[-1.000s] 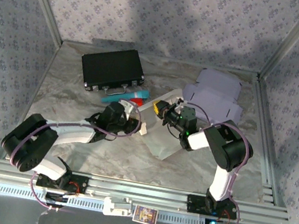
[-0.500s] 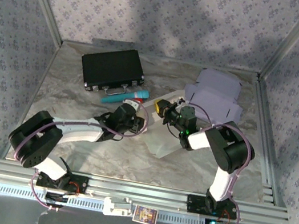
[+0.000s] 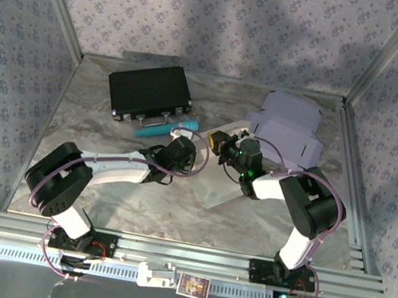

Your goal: Fold the paper box

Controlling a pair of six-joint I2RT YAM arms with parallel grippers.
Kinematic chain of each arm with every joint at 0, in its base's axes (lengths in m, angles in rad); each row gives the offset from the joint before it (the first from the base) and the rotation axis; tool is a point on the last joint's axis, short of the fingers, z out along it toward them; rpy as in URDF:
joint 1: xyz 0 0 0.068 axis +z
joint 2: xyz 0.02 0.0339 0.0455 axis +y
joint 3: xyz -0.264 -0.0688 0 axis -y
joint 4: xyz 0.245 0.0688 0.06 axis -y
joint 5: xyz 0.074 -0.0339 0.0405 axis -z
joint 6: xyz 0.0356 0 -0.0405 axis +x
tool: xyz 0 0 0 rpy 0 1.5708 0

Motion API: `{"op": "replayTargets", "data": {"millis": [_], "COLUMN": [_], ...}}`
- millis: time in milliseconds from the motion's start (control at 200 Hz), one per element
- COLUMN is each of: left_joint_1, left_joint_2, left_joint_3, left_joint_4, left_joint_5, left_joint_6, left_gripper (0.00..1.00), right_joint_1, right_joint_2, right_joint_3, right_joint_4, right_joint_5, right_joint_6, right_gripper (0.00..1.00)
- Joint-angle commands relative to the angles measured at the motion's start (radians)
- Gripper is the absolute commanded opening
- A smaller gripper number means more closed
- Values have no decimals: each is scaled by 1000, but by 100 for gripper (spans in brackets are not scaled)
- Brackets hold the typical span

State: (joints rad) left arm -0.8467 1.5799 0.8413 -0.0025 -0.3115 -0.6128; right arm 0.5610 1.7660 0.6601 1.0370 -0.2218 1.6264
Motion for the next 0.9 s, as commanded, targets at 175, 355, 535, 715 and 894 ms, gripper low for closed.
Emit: {"op": "replayTargets", "data": {"millis": [175,355,535,715,894], "left_joint_1": [4,3,4,0,1], "left_joint_2": [61,91,121,127,135], "left_joint_3": [39,77,126,126,133], "left_joint_4": [-115,-202,-280,-267,-256], "left_joint_5": [-73,-106,-126,-126,-133], "left_joint_6": [-9,-40,-47,-33,-15], "left_gripper": [29,27,24,22,16], "right_joint_1": [34,36,39,39,40], "right_joint_2": [-28,-47,-47,-44,-45], "right_joint_3": [25,34,34,39,36], "right_joint_4": [-96,-141,-140,-140,-145], "right_joint_5": [26,51,54,53,50], "right_joint_6": [0,-4,-1,3,4], "right_gripper": [0,0,0,0,0]}}
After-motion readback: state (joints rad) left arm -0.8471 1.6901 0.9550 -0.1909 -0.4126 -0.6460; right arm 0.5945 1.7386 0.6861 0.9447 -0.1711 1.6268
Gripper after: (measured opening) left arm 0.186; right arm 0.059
